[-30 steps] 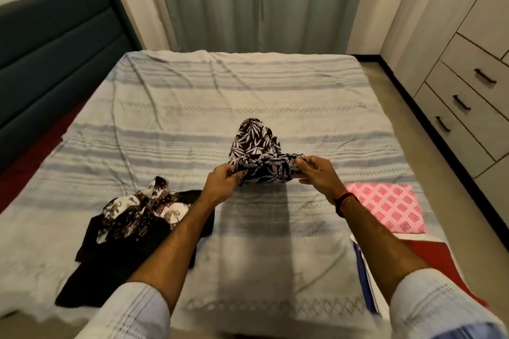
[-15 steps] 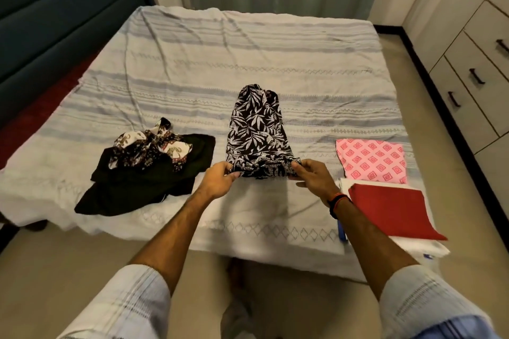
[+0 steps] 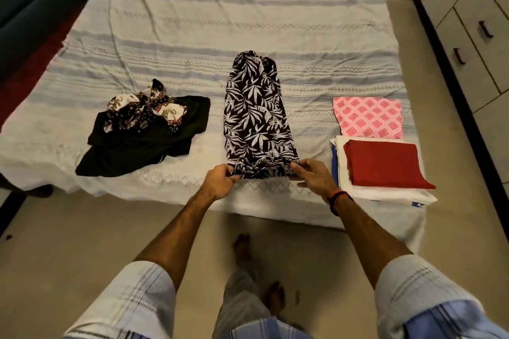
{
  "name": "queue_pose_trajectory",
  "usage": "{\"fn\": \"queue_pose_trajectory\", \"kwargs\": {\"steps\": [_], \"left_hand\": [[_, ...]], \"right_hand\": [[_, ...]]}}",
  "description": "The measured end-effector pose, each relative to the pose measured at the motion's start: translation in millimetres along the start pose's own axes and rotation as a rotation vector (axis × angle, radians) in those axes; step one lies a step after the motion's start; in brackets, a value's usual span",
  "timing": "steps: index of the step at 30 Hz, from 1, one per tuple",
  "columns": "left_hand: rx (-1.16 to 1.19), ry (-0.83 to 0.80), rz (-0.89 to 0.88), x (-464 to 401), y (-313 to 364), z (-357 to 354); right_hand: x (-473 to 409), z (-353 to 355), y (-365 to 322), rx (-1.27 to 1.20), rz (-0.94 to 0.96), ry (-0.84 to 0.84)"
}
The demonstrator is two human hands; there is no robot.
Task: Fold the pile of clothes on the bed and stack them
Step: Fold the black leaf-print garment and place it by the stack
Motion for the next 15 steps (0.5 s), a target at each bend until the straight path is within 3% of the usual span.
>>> {"fn": "queue_pose_trajectory", "kwargs": {"steps": [8, 15], "left_hand": [[0.057, -0.041, 0.061, -23, -8, -6], [0.306, -0.03, 0.145, -93, -1, 3]], "right_hand": [[-20, -3, 3, -0.018, -0.05, -0.007], [-90, -2, -15, -0.074, -0.102, 0.073]]}}
Point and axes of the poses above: each hand's wrist, its own x-axis away from the middle knuckle, its own z-axis out of the back of the hand, y = z × x, the point moved 3 cm from there along -x, towards the middle knuckle
